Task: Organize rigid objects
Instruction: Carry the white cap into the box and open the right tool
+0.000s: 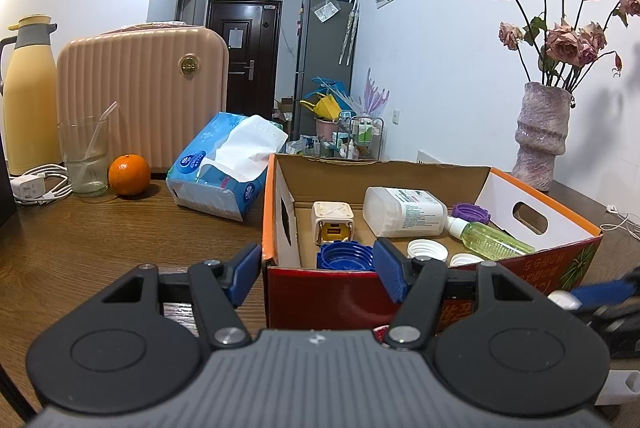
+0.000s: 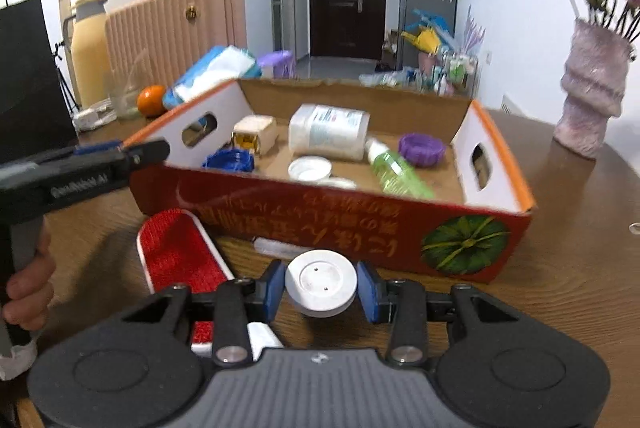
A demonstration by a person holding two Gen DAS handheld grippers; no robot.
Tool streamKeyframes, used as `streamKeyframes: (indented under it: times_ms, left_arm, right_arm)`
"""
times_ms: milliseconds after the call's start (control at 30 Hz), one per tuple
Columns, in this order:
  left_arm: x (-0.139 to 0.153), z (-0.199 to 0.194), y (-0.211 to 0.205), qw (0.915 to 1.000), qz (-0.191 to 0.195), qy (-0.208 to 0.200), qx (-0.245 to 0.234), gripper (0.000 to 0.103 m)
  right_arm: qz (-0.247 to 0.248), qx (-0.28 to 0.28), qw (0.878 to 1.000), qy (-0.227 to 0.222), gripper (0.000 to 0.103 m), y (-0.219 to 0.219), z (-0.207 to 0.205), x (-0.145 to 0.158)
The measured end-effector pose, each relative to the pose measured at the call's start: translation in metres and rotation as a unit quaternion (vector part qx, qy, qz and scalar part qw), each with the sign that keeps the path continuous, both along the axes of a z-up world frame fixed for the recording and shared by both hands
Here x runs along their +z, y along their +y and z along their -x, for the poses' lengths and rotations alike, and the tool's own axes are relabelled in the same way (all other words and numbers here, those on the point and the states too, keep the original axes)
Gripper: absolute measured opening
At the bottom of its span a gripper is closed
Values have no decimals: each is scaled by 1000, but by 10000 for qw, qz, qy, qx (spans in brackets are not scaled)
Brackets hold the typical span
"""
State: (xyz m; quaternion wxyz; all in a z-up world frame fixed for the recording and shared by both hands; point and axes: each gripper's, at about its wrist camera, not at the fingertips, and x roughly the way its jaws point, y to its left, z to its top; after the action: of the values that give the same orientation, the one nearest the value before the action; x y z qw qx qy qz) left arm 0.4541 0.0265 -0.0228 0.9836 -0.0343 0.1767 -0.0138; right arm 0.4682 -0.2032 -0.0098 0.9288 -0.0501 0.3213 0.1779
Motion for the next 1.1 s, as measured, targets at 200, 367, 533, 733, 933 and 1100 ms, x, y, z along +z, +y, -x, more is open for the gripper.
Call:
streamKeyframes:
  times_ms: [200, 367, 533, 733, 933, 1100]
  left_arm:
    - [0, 1, 0, 10000, 0, -5, -5, 63]
    - [0, 1, 1, 10000, 0, -11, -6, 63]
    - [0, 1, 0, 10000, -2, -15, -5, 63]
    - [0, 1, 0, 10000, -11, -9, -4, 63]
    - [-1, 0, 0, 10000, -31, -8, -2, 63]
    - [-1, 0, 0, 10000, -30, -6, 1, 63]
  right_arm:
    - [-11, -36, 9991, -415, 38, -12, -3, 38]
    - [-34, 75, 9995, -312, 39, -17, -40, 60]
    - [-143, 17, 9999, 71, 39, -22, -91, 67]
    - [15, -227, 9971, 724, 39, -21, -158, 46]
    - [70, -419, 9931, 1088, 39, -16, -190, 17]
    - [207, -793, 9931, 841, 62, -17, -195, 10]
